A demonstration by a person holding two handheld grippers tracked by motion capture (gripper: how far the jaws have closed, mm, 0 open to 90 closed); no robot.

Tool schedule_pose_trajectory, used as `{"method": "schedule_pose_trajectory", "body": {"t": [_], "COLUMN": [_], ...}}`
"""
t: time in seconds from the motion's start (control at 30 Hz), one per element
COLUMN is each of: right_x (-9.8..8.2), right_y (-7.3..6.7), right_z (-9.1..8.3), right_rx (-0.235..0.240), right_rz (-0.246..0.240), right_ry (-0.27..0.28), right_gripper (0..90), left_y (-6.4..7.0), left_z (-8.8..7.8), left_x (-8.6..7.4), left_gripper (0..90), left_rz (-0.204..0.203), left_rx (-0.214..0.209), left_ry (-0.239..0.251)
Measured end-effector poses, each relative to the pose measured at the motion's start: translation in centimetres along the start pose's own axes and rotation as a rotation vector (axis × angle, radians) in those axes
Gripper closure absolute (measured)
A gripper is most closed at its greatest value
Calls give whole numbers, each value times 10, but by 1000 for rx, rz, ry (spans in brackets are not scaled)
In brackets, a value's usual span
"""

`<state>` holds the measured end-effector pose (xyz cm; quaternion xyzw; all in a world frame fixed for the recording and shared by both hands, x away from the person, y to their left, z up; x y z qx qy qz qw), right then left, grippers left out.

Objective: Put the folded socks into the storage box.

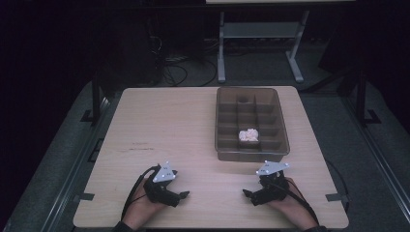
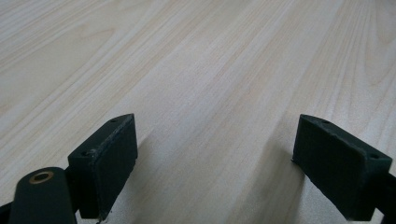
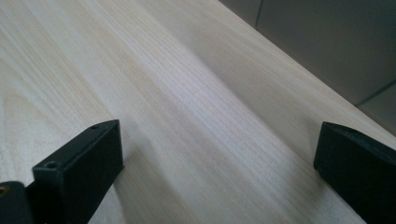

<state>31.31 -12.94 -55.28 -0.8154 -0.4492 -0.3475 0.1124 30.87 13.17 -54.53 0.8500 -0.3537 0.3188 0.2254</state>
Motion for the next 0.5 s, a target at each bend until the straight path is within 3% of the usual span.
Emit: {"method": "schedule_pose_trajectory", "body": {"t": [0.2, 0.5], "right_x": [1, 1], "right_y": [1, 1], "right_z": [1, 1], "right_rx": [-11, -14], "right_rz": [6, 5], "right_ry": [32, 32], "right_gripper": [10, 10], "left_y": [0, 0], "left_z": [0, 0], "left_x": [0, 0], "left_gripper": [134, 134], "left_rz": [1, 2], "left_rx": [-1, -2], "left_ry": [0, -1]}}
Point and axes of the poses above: each handheld gripper's, and its own axes: z roughly forward along the jaws, x roughly out of its top, y roughly to its right, the point moved 10 cm from there along z, roughly forward along the jaws, and after that the axes turned 13 degrees about -z, right-handed, at the moved point
